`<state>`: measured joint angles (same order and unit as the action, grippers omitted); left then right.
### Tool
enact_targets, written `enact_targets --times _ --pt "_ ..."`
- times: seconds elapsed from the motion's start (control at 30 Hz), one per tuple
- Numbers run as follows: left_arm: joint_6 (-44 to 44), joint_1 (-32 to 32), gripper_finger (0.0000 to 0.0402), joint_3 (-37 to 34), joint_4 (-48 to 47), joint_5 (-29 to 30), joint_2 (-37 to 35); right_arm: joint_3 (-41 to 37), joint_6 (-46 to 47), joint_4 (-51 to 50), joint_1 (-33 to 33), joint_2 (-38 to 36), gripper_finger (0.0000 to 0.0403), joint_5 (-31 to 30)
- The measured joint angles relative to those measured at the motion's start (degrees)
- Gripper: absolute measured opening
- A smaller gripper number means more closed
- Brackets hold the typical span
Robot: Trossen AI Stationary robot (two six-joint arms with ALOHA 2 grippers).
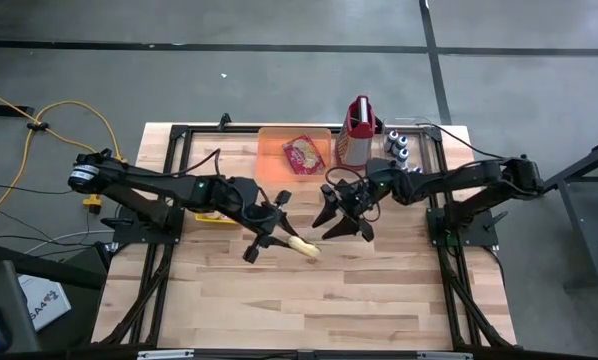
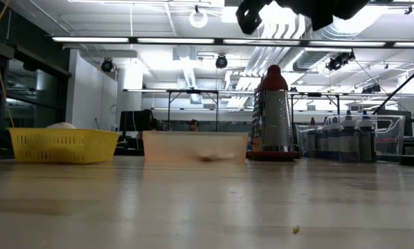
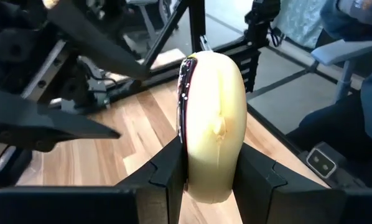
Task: Pick & Place Food Item
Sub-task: Put the black donut into the yellow bin
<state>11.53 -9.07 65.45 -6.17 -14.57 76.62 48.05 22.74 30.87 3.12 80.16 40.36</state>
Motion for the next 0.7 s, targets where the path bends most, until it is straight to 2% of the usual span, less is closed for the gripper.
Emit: enact_targets --times 0.1,0.3,0.37,0.57,0.7 --pt "-0.65 -0.25 0.0106 0.0 -2.94 3.06 -0.98 0.02 0.0 -4.55 1.62 0.0 0.019 1.24" --pt "-7.2 -0.17 0.0106 0.0 -13.63 15.82 -6.5 0.01 -0.13 -17.23 4.38 0.0 0.019 2.88" --pt "-9.96 -0.48 0.0106 0.0 -17.83 20.26 -8.93 0.01 -0.41 -21.4 4.84 0.0 0.019 1.31" --pt "-21.37 -3.45 0.0106 0.02 -32.92 37.42 -13.99 0.02 -3.42 -30.2 4.91 0.0 0.019 -8.4" --pt "-31.06 -6.66 0.0106 0.02 -43.03 47.19 -13.86 0.01 -4.52 -31.5 4.9 0.0 0.019 -10.05"
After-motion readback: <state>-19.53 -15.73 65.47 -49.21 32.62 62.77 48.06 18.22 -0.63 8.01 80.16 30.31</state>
